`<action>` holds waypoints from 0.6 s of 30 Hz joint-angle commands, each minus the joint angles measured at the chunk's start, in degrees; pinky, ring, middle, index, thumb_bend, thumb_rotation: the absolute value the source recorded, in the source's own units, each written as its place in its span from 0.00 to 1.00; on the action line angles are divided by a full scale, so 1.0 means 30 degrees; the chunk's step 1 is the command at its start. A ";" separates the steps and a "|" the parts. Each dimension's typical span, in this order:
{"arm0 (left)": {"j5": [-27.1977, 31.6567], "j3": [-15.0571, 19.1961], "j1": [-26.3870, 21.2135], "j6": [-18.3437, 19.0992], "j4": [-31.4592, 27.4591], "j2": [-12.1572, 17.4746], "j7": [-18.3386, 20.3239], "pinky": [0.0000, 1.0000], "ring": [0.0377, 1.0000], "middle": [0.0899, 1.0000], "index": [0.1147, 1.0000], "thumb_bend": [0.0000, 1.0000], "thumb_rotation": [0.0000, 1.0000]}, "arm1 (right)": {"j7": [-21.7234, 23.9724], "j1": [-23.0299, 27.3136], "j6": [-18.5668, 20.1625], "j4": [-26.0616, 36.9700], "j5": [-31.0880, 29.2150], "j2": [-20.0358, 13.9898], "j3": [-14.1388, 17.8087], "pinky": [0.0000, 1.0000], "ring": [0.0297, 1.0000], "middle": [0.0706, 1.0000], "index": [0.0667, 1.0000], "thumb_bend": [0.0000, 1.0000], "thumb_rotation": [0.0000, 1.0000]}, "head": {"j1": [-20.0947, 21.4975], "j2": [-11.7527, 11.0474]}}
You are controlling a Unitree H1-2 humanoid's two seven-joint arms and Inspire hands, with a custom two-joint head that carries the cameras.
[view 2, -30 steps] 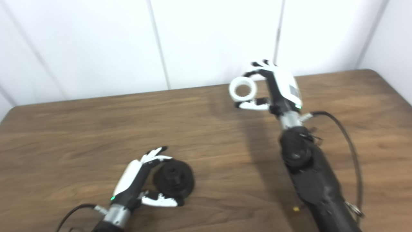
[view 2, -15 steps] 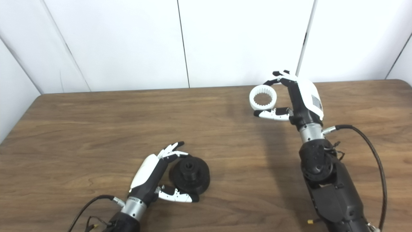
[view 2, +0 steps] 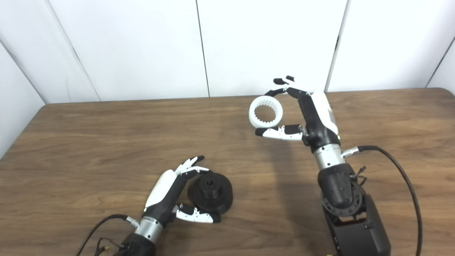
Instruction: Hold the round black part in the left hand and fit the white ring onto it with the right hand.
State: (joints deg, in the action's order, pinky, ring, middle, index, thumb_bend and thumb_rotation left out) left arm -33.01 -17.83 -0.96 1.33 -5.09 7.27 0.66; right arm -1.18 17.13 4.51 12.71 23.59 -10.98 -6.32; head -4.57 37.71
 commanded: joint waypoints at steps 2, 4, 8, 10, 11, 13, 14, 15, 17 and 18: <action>-0.0215 -0.0355 -0.0173 0.0234 0.0427 -0.0154 0.0382 0.97 0.98 0.95 0.52 0.92 0.20 | 0.0389 0.0290 0.0124 0.1437 -0.0221 0.0552 -0.0197 0.97 0.94 0.81 0.44 0.52 0.14 | -0.0019 0.0051; -0.0273 -0.0395 -0.0170 0.0296 0.0394 -0.0166 0.0408 0.97 0.98 0.95 0.52 0.92 0.20 | 0.0646 0.0089 0.0354 0.1890 -0.0231 0.0798 -0.0321 0.97 0.94 0.81 0.44 0.52 0.14 | -0.0024 0.0058; -0.0350 -0.0490 -0.0197 0.0317 0.0423 -0.0155 0.0463 0.97 0.98 0.95 0.52 0.92 0.20 | 0.1337 -0.0439 0.0805 0.2910 -0.0165 0.1198 -0.0861 0.93 0.92 0.81 0.44 0.52 0.14 | -0.0052 0.0152; -0.0364 -0.0503 -0.0216 0.0232 0.0489 -0.0166 0.0375 0.97 0.98 0.95 0.52 0.92 0.20 | 0.1645 -0.0681 0.0950 0.3275 -0.0099 0.1342 -0.1170 0.92 0.92 0.81 0.44 0.52 0.14 | -0.0081 0.0175; -0.0365 -0.0509 -0.0226 0.0204 0.0518 -0.0174 0.0340 0.96 0.98 0.95 0.52 0.93 0.20 | 0.1756 -0.0811 0.0875 0.3346 -0.0055 0.1399 -0.1340 0.91 0.92 0.81 0.44 0.52 0.14 | -0.0078 0.0190; -0.0368 -0.0527 -0.0233 0.0191 0.0543 -0.0200 0.0306 0.97 0.98 0.95 0.52 0.93 0.20 | 0.1903 -0.0998 0.0732 0.3389 0.0033 0.1460 -0.1536 0.90 0.92 0.80 0.44 0.52 0.14 | -0.0118 0.0178; -0.0382 -0.0543 -0.0238 0.0203 0.0552 -0.0213 0.0310 0.97 0.98 0.95 0.52 0.93 0.20 | 0.1933 -0.1152 0.0685 0.3371 0.0332 0.1476 -0.1744 0.89 0.92 0.80 0.44 0.52 0.14 | -0.0139 0.0192; -0.0399 -0.0559 -0.0243 0.0198 0.0563 -0.0225 0.0300 0.97 0.98 0.95 0.52 0.92 0.20 | 0.1952 -0.1278 0.0643 0.3331 0.0562 0.1482 -0.1904 0.87 0.91 0.80 0.44 0.52 0.14 | -0.0164 0.0213; -0.0455 -0.0594 -0.0251 0.0205 0.0563 -0.0243 0.0277 0.97 0.98 0.95 0.52 0.92 0.21 | 0.2025 -0.1543 0.0653 0.3238 0.0698 0.1594 -0.2158 0.84 0.90 0.80 0.44 0.52 0.14 | -0.0198 0.0210; -0.0473 -0.0608 -0.0256 0.0218 0.0562 -0.0244 0.0279 0.97 0.98 0.95 0.52 0.92 0.21 | 0.2088 -0.1658 0.0669 0.3174 0.0564 0.1688 -0.2234 0.84 0.90 0.80 0.44 0.52 0.14 | -0.0217 0.0214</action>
State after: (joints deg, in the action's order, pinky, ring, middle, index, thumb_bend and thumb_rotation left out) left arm -33.37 -18.49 -1.24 1.37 -4.76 6.73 0.32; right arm 5.07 11.12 7.93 20.86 25.50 -6.68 -12.81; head -5.10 38.32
